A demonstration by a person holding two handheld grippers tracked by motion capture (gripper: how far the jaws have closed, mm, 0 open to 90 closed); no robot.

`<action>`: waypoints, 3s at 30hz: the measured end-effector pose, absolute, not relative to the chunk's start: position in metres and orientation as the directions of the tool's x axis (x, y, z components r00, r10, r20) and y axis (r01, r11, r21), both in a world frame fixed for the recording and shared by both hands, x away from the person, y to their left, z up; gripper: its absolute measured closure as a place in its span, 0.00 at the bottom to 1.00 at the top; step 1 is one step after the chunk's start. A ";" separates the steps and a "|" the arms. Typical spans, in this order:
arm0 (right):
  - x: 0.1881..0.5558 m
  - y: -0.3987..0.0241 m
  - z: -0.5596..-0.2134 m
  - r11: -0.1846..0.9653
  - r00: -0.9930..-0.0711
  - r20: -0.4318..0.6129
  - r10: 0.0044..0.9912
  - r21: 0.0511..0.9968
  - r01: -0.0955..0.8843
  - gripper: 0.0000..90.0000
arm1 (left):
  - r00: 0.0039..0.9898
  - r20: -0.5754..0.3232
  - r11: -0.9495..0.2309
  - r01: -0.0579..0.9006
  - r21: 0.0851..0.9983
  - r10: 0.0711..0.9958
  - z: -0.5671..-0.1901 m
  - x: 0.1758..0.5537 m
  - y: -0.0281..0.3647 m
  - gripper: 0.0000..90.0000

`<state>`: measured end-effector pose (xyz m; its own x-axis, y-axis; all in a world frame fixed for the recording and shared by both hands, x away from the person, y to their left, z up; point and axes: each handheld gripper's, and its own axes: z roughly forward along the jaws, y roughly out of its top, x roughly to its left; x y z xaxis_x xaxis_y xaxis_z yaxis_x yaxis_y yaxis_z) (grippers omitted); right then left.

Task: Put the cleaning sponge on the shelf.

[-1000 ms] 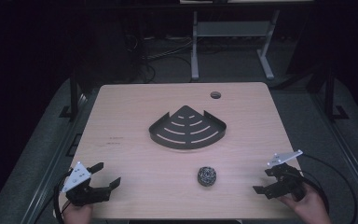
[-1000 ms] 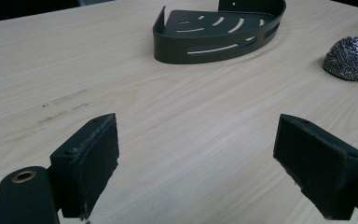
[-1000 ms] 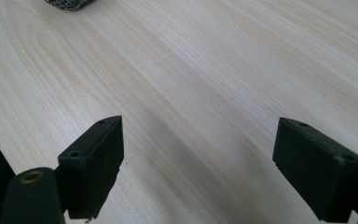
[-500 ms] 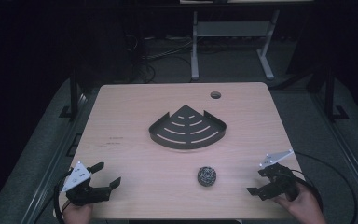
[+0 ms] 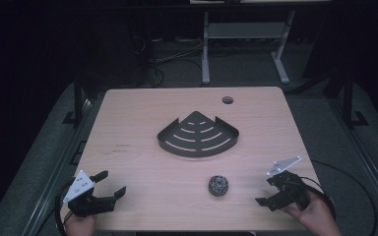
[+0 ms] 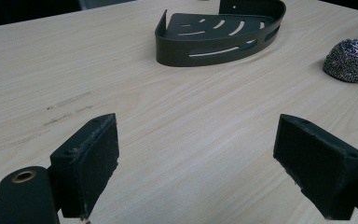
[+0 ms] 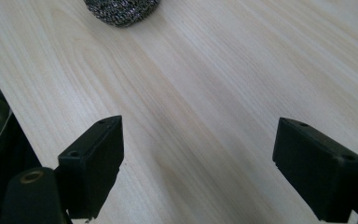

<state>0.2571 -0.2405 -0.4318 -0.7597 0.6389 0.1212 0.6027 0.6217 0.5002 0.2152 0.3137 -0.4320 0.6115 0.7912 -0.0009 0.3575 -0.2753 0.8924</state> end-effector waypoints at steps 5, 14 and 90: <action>0.258 -0.234 -0.428 0.632 -0.770 0.117 0.628 0.501 0.592 0.18 | 0.613 0.000 -0.276 0.355 0.893 0.790 -0.431 0.215 0.314 0.15; 0.262 -0.221 -0.426 0.656 -0.790 0.115 0.602 0.494 0.571 0.18 | 0.612 0.000 -0.274 0.355 0.894 0.791 -0.431 0.215 0.314 0.15; 0.311 -0.109 -0.433 0.827 -0.913 0.118 0.390 0.392 0.404 0.20 | 0.606 -0.002 -0.265 0.350 0.899 0.795 -0.429 0.212 0.318 0.15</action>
<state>0.3111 -0.1092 -0.4332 -0.9132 0.3899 0.1184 0.4037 0.8267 0.3918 0.2118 0.3178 -0.4294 0.6063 0.7952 -0.0015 0.3496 -0.2648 0.8987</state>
